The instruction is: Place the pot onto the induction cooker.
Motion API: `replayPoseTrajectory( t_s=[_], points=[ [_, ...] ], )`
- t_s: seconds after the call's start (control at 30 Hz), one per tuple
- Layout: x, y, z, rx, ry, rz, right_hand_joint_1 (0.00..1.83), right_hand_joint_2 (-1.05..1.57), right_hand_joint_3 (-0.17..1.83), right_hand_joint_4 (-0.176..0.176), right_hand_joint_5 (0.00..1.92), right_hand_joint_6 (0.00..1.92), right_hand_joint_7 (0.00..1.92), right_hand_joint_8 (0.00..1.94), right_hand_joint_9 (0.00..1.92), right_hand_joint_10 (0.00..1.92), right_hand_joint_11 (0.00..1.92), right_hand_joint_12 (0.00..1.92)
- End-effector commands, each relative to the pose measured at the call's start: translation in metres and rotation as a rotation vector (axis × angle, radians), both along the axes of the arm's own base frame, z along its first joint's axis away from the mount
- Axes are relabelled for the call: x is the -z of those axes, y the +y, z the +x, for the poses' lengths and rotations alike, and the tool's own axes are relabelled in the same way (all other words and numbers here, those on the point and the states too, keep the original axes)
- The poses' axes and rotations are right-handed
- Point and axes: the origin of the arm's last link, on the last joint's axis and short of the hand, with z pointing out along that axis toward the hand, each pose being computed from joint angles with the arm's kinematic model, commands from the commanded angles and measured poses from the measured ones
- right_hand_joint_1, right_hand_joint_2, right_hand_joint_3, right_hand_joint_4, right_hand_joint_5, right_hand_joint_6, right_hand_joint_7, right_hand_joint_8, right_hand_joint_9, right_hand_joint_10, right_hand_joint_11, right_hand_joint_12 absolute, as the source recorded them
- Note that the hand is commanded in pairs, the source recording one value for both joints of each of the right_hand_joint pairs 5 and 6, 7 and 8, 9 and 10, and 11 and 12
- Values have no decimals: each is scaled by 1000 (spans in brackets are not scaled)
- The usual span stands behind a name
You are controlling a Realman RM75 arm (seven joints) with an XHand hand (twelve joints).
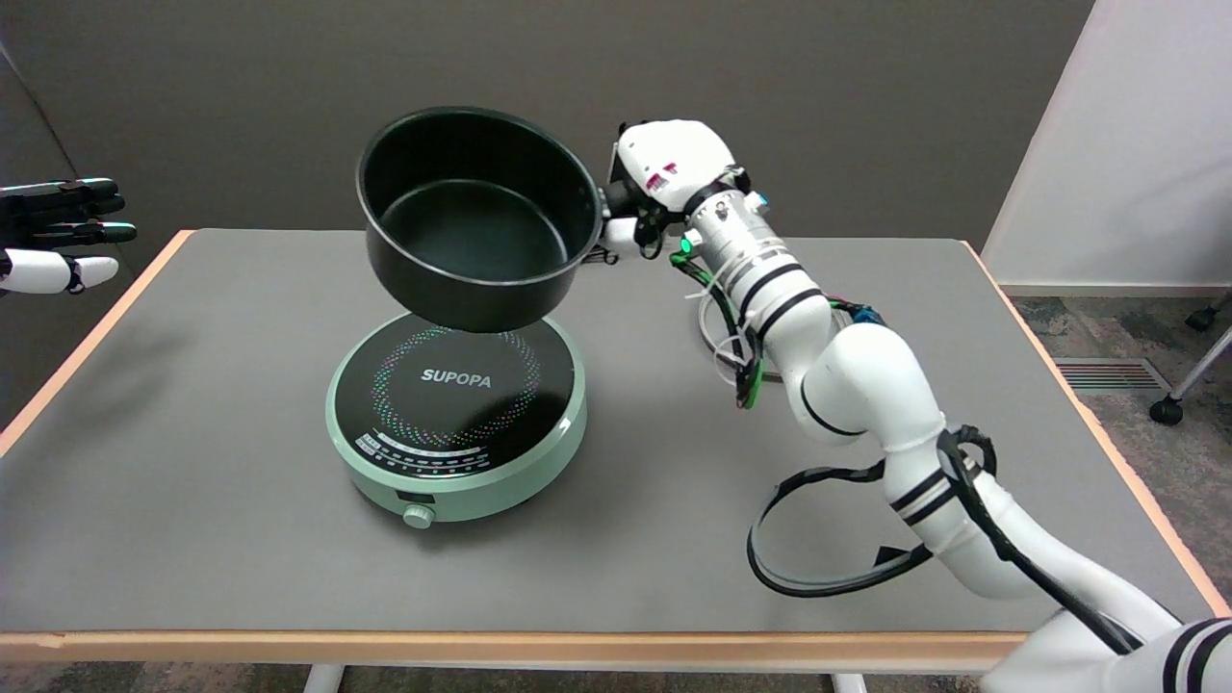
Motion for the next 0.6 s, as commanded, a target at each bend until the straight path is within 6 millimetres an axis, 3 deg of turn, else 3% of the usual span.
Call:
replayPoseTrajectory(
  t_s=[0.03,0.4,0.6],
  points=[
    [36,-24,-6,77,-97,190,975,1225,701,-78,1783,1783,1783,1783,1783,1783,1783,1783],
    [50,-27,-13,112,-101,237,994,1196,696,-79,1778,1778,1778,1778,1778,1778,1778,1778],
    [50,-26,-31,167,-118,225,1003,1187,695,-81,1769,1769,1769,1769,1769,1769,1769,1769]
  ],
)
